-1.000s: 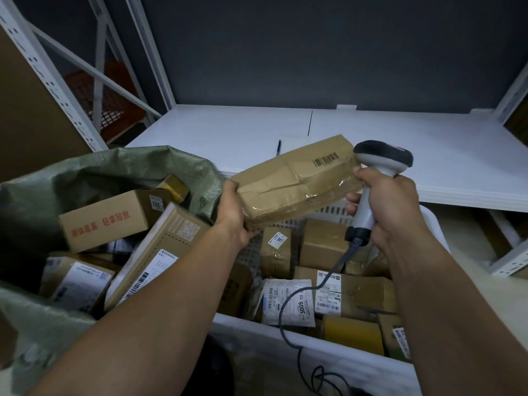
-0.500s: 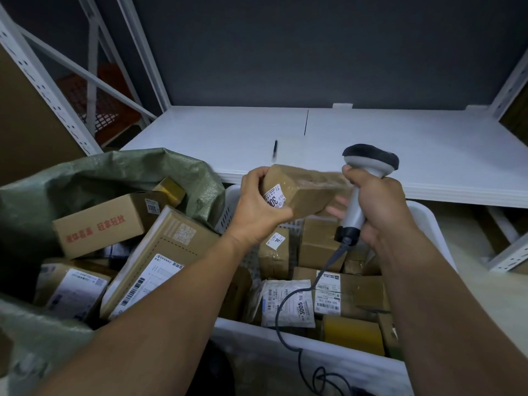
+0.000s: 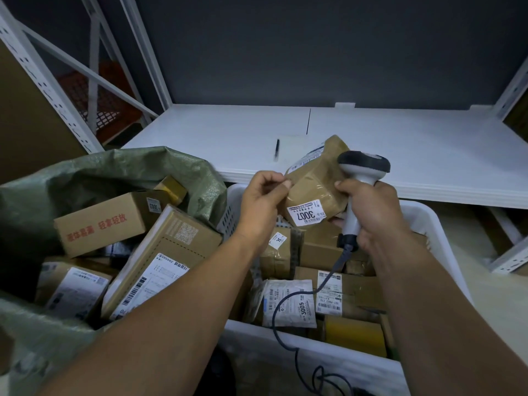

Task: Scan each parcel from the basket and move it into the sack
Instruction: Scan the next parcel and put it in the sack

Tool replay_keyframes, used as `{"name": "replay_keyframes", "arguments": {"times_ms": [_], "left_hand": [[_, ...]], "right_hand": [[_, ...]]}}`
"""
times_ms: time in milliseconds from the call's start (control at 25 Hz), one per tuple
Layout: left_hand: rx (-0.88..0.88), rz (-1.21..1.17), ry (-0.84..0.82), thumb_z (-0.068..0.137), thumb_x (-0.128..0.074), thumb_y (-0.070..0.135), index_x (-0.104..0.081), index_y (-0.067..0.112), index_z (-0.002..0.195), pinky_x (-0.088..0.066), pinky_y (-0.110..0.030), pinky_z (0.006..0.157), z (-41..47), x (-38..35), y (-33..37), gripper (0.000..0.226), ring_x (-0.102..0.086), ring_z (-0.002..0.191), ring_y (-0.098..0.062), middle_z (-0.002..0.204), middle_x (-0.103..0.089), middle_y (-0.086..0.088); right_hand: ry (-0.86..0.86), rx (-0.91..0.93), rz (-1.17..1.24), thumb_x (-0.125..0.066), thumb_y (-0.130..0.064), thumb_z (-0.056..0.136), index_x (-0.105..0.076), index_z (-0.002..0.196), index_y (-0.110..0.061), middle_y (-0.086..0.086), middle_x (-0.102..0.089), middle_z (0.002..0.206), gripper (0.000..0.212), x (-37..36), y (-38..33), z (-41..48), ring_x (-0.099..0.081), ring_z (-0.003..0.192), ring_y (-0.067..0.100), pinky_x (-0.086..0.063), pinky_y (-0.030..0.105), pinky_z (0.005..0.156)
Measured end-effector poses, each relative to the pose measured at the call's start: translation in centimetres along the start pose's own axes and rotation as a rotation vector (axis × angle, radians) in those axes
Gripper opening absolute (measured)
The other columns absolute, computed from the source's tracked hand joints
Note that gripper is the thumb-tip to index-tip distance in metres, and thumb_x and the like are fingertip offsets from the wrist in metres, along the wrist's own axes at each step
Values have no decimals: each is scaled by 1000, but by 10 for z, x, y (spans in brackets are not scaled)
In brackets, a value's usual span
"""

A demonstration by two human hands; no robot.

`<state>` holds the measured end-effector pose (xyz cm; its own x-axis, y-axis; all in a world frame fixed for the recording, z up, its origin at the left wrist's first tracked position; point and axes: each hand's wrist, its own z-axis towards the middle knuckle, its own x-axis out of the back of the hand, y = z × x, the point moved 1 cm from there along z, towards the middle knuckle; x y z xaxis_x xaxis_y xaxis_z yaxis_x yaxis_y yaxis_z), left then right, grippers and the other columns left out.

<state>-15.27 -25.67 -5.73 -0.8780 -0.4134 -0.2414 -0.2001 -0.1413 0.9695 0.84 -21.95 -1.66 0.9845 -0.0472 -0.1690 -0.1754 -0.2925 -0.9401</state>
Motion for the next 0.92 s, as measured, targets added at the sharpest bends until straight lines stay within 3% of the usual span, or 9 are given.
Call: {"name": "replay_keyframes", "arguments": {"times_ms": [40, 120, 200, 320, 480, 600, 800, 880, 920], "left_hand": [[37, -23, 47, 95, -60, -8, -57, 11, 94, -52, -23, 52, 2, 1, -2, 19, -60, 77, -18, 95, -63, -7], [134, -127, 100, 89, -66, -9, -56, 10, 113, -56, -29, 60, 3, 3, -2, 32, -65, 81, -22, 105, -65, -11], [252, -249, 48, 78, -77, -3, -55, 2, 131, -59, -40, 76, 4, 4, -1, 57, -68, 91, -30, 115, -68, -17], [409, -305, -64, 74, -74, 17, -58, -2, 138, -45, -56, 106, 0, 4, -3, 68, -62, 108, -37, 120, -67, -21], [537, -384, -184, 83, -69, 31, -55, 10, 143, -35, -73, 108, -2, 6, -7, 65, -56, 128, -47, 139, -60, -23], [580, -366, -240, 85, -67, 29, -56, 10, 139, -42, -69, 106, -1, 12, -8, 59, -60, 123, -46, 139, -60, -24], [532, -252, -209, 72, -71, 6, -67, 7, 115, -54, -55, 96, -1, 14, -9, 44, -69, 101, -34, 105, -74, -14], [522, -125, -152, 62, -73, 4, -66, 5, 119, -54, -50, 98, 2, 17, -14, 57, -69, 102, -31, 109, -75, -14], [524, -69, -118, 59, -74, 5, -65, 6, 123, -55, -48, 97, 5, 21, -19, 65, -69, 105, -30, 115, -74, -15]], "right_hand": [[-7, 0, -31, -68, -4, 90, -62, 92, -14, 9, -72, 87, 11, -1, 1, 0, -72, 70, 24, -62, 37, 59], [-2, 15, -87, -67, 0, 88, -61, 88, -12, 8, -68, 80, 13, -2, 2, -1, -67, 63, 22, -60, 35, 58], [11, 19, -117, -66, 2, 86, -60, 83, -9, 8, -61, 72, 13, -3, 1, -2, -59, 57, 20, -55, 33, 54], [-22, 12, -125, -66, 4, 85, -62, 87, -7, 8, -62, 73, 12, -5, 0, -6, -63, 50, 16, -54, 26, 45], [-24, 21, -114, -63, 7, 86, -59, 79, -8, 4, -58, 61, 17, -6, 0, -7, -54, 33, 5, -42, 17, 36], [-23, 8, -158, -66, 4, 84, -62, 80, -8, 6, -61, 65, 14, -2, 1, -3, -60, 48, 17, -48, 25, 46], [-101, -24, -246, -70, -1, 85, -65, 87, -8, 15, -69, 89, 8, 6, 5, 4, -69, 79, 26, -60, 38, 66], [-129, -27, -264, -70, -2, 88, -65, 92, -8, 15, -71, 101, 8, 8, 2, 3, -72, 89, 26, -63, 46, 77], [-152, -27, -254, -69, -3, 89, -66, 94, -6, 16, -72, 100, 6, 8, 0, 1, -73, 84, 26, -63, 46, 78]]}}
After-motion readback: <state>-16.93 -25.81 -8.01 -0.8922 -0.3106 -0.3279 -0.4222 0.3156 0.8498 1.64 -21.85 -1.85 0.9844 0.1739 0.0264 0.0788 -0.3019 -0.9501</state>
